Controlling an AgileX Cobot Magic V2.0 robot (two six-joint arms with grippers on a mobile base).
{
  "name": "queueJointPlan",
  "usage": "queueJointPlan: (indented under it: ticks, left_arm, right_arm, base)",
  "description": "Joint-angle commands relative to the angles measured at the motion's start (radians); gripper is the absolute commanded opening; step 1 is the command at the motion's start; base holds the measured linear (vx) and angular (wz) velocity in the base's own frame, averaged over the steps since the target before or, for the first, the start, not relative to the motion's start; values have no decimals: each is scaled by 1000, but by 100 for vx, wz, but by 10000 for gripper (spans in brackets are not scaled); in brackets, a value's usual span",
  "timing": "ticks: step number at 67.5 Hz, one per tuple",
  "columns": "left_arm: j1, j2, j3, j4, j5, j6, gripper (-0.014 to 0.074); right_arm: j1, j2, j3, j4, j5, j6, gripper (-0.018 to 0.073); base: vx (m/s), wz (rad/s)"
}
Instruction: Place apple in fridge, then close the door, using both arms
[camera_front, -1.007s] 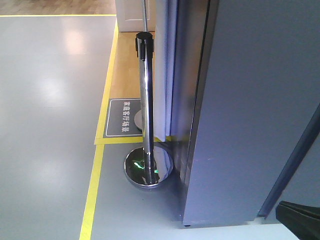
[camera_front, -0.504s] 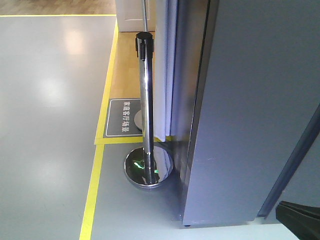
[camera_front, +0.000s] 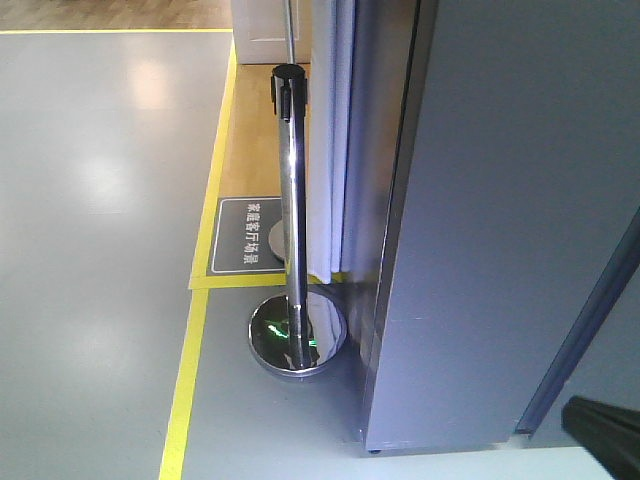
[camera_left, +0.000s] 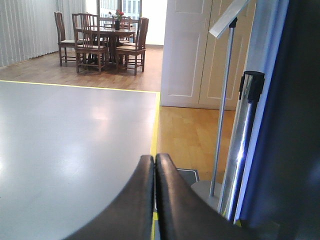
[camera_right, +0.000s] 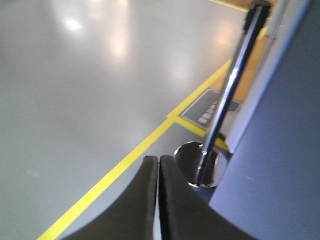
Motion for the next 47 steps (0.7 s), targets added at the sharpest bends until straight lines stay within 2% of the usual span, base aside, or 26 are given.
queueJointPlan:
  ticks: [1,8,20,27,34,47]
  left_arm:
    - [-6,-16,29,1,-74,0,-6]
    - [-6,-16,29,1,-74,0,-6]
    - [-6,-16,29,1,-74,0,-6]
    - [-6,-16,29,1,-74,0,-6]
    - [-6,-16,29,1,-74,0,-6]
    - [-6,-16,29,1,-73,0,-6]
  right_arm:
    - [17,-18,68,-27,-222,125,-5]
    - [17,-75,167,-156,-389,331,-5]
    - [11,-217,302,-506,-568,771,-5]
    - [11,-285,393,-645,-689,945,-5]
    - [11,-337,461,-703,-777,1032,-5]
    - [11,-367,459,-783,-746,994,-5]
  base:
    - [0,0]
    - [0,0]
    - [0,0]
    - [0,0]
    - [0,0]
    - [0,0]
